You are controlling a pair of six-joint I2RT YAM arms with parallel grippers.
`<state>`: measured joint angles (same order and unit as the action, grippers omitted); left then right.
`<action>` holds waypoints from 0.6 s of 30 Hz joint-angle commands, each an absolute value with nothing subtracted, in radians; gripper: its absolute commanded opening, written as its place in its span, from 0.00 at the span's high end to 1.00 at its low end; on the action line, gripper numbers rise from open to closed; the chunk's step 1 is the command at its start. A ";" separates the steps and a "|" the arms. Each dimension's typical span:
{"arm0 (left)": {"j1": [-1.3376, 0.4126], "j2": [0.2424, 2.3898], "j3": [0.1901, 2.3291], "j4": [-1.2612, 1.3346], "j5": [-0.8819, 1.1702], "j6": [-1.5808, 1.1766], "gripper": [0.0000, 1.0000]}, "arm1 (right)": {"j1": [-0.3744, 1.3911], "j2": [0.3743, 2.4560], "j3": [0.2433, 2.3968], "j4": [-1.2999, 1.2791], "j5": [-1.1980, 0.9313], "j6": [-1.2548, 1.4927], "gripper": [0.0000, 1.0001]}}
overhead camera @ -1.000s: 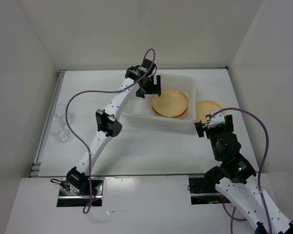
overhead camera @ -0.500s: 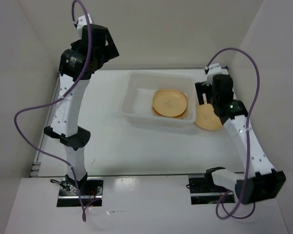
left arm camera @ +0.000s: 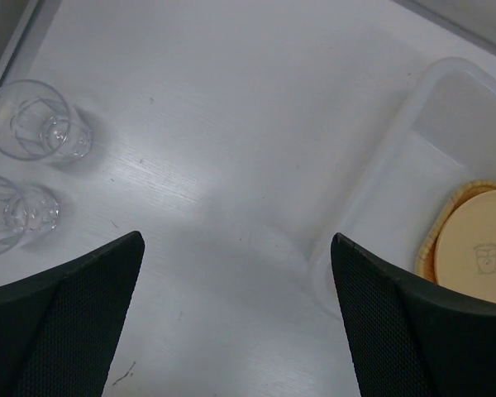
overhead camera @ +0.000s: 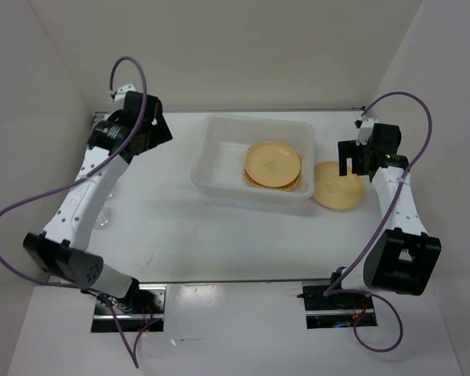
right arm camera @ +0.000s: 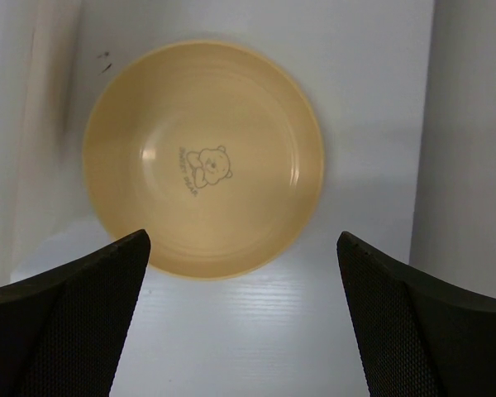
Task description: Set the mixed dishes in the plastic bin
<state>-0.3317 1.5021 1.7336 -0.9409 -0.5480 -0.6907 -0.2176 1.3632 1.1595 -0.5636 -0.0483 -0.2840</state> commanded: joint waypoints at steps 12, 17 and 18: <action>-0.296 1.350 1.598 -0.865 -0.344 -0.696 0.00 | -0.407 1.500 1.042 -0.517 -0.261 -0.457 0.02; -0.296 1.350 1.589 -0.874 -0.313 -0.706 0.00 | -0.428 1.669 1.129 -0.603 -0.405 -0.433 0.09; -0.296 1.350 1.589 -0.874 -0.313 -0.706 0.00 | -0.419 1.692 1.158 -0.633 -0.419 -0.420 0.09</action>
